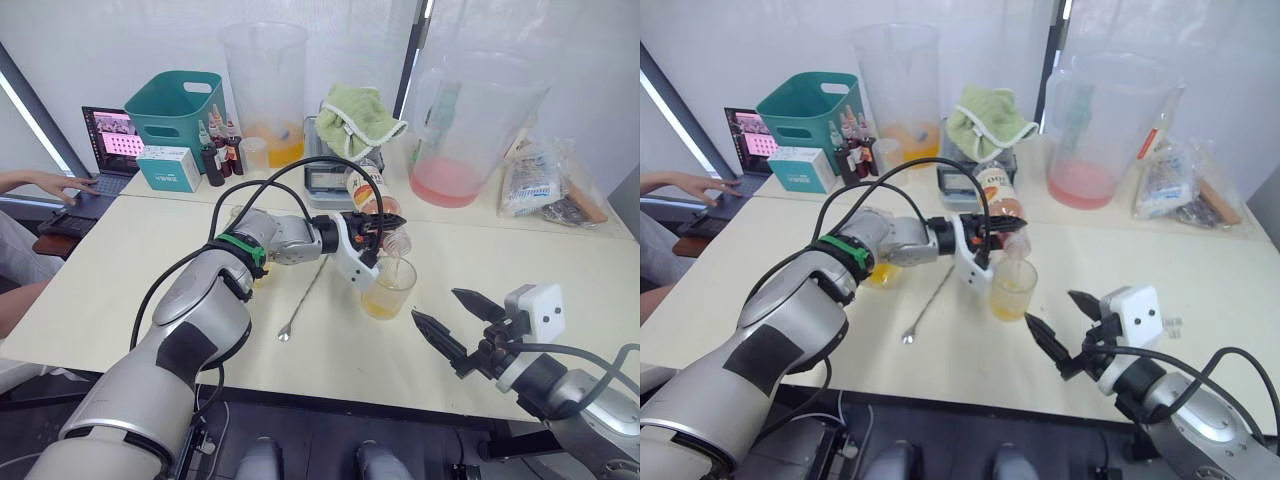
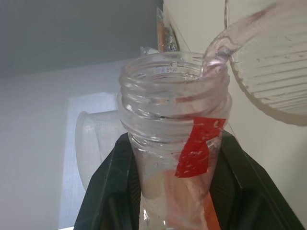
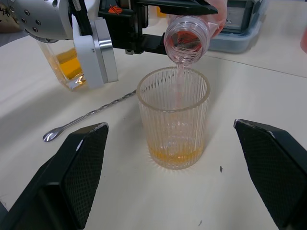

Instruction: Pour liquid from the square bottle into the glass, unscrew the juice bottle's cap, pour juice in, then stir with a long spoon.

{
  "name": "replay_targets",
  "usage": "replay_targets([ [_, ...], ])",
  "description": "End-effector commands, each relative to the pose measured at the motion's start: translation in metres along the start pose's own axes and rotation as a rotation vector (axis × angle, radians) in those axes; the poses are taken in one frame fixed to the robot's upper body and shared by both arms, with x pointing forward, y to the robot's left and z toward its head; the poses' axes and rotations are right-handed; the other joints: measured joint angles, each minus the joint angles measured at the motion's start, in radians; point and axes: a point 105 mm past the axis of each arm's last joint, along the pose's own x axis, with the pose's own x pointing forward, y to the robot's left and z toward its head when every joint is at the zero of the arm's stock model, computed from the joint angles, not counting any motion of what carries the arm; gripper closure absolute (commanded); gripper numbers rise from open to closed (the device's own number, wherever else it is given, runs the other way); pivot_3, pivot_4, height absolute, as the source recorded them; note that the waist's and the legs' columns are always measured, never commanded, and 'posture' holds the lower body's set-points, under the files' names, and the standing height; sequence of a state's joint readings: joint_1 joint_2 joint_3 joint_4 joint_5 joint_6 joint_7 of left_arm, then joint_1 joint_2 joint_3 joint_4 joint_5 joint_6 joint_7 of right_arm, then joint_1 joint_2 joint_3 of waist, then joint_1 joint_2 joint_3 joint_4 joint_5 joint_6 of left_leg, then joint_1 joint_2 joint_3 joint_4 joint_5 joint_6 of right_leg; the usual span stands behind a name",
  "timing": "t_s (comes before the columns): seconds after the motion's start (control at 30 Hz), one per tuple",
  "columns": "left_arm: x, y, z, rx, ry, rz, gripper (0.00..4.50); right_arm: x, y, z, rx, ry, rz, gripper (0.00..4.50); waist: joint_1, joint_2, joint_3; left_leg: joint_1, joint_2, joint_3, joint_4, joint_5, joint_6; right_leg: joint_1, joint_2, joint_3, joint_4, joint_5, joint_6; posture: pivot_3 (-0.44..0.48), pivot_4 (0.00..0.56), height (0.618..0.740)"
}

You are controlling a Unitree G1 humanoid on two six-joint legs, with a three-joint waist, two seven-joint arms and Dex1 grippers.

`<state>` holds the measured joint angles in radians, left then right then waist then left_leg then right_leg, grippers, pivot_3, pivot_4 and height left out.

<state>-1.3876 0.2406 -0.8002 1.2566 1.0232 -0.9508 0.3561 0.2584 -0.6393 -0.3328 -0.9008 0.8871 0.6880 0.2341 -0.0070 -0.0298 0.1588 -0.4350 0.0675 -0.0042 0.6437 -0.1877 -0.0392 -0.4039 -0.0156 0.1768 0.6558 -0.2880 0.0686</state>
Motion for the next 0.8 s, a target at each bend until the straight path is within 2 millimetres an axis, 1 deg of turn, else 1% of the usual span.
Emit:
replay_targets([
  [0.03,0.007,0.026,-0.001,0.063,-0.011,0.069,2.99,-0.001,0.004,0.009,-0.017,-0.042,0.008,0.05,0.000,0.000,0.000,0.000,0.000,0.000,0.000,0.000,0.000,0.000,0.000,0.000,0.000,0.000,0.000,0.000,0.150,0.740],
  [0.2,0.008,0.025,-0.001,0.087,-0.012,0.062,2.99,-0.001,0.004,0.010,-0.015,-0.043,0.006,0.05,0.000,0.000,0.000,0.000,0.000,0.000,0.000,0.000,0.000,0.000,0.000,0.000,0.000,0.000,0.000,0.000,0.150,0.740],
  [0.43,0.008,0.024,-0.002,0.066,-0.006,0.064,2.99,-0.001,0.004,0.011,-0.018,-0.046,0.006,0.05,0.000,0.000,0.000,0.000,0.000,0.000,0.000,0.000,0.000,0.000,0.000,0.000,0.001,0.000,0.000,0.000,0.150,0.740],
  [0.53,0.008,0.022,-0.001,0.043,0.000,0.063,2.99,-0.001,0.004,0.011,-0.020,-0.044,0.004,0.05,0.000,0.000,0.000,0.000,0.000,0.000,0.000,0.000,0.000,0.000,0.000,0.000,0.001,0.000,0.000,0.000,0.150,0.740],
  [0.8,0.006,0.012,-0.003,-0.094,0.035,0.052,2.99,-0.001,0.003,0.011,-0.025,-0.040,0.003,0.05,0.000,0.000,0.000,0.000,0.000,0.000,0.000,0.000,0.000,0.000,0.000,0.000,0.001,0.000,0.000,0.000,0.150,0.740],
])
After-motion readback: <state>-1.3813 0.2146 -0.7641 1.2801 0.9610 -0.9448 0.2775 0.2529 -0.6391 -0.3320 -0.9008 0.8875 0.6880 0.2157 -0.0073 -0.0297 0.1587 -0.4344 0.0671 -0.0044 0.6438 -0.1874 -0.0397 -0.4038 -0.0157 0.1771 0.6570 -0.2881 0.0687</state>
